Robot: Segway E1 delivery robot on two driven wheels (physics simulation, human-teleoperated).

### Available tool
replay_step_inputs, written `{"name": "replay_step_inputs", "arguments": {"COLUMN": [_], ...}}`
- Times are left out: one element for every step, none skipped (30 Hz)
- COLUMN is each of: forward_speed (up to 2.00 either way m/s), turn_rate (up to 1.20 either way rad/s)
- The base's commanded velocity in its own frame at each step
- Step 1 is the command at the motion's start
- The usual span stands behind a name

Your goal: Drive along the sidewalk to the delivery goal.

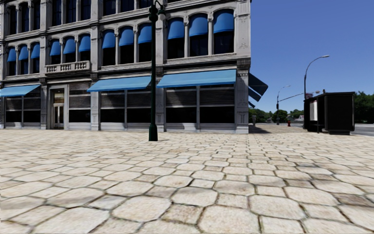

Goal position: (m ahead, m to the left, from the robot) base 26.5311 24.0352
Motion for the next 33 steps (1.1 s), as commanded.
{"name": "replay_step_inputs", "arguments": {"forward_speed": [1.53,1.53,1.53,1.53,1.53,1.53,1.53,1.53,1.53,1.53,1.53,1.53,1.53,1.53,1.53,1.53,1.53,1.53,1.53,1.53,1.53,1.53,1.53,1.53,1.53,1.53,1.53,1.53,1.53,1.53,1.53,1.53,1.53], "turn_rate": [0.38,0.38,0.38,0.38,0.38,0.38,0.38,0.38,0.38,0.38,0.38,0.38,0.38,0.38,0.38,0.38,0.38,0.38,0.38,0.38,0.38,0.38,0.38,0.38,0.38,0.38,0.38,0.38,0.38,0.38,0.38,0.38,0.38]}}
